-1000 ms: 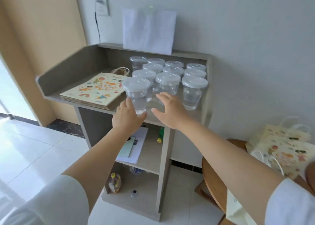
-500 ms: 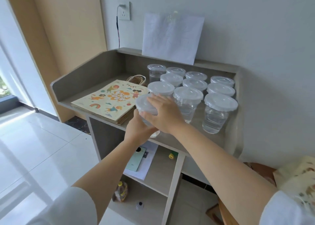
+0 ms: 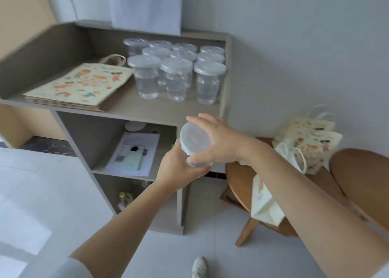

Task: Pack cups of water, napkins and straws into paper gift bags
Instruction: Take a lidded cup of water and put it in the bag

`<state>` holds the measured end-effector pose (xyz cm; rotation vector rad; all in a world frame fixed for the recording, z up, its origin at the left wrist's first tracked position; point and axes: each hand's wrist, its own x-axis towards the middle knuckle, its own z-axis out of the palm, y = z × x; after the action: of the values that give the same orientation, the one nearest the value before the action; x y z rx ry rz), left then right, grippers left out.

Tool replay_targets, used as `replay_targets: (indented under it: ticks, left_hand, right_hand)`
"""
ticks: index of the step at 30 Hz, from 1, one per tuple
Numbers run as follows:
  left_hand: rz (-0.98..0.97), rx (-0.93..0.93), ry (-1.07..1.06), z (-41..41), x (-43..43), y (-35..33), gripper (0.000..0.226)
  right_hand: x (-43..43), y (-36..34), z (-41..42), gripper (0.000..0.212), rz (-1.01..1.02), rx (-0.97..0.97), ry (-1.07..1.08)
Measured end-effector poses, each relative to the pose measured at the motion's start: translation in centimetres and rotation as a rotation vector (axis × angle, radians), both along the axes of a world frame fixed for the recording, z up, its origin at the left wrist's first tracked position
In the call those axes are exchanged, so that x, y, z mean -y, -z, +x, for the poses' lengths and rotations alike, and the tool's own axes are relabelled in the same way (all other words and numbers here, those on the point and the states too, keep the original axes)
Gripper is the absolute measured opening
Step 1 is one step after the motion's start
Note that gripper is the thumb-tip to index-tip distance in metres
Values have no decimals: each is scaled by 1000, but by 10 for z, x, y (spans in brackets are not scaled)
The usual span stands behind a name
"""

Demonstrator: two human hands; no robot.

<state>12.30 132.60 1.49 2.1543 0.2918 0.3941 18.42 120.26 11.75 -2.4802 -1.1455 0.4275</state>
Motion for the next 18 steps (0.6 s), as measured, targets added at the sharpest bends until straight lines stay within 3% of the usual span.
replay_targets:
  ticks: [4,12,15,18]
  left_hand:
    - [51,-109,192,-6,57,12,78]
    - [13,-262,525,50,159,41,94]
    - [43,-290,582,84,197,51,65]
    - [93,-298,464,110,239,62,35]
  right_hand:
    - [65,19,-7,102,-131,-91,123]
    - [182,53,15,92,-76,-37,352]
    - [223,60,38,91,-99,6,365]
    - [260,68,64,91,-116,30,360]
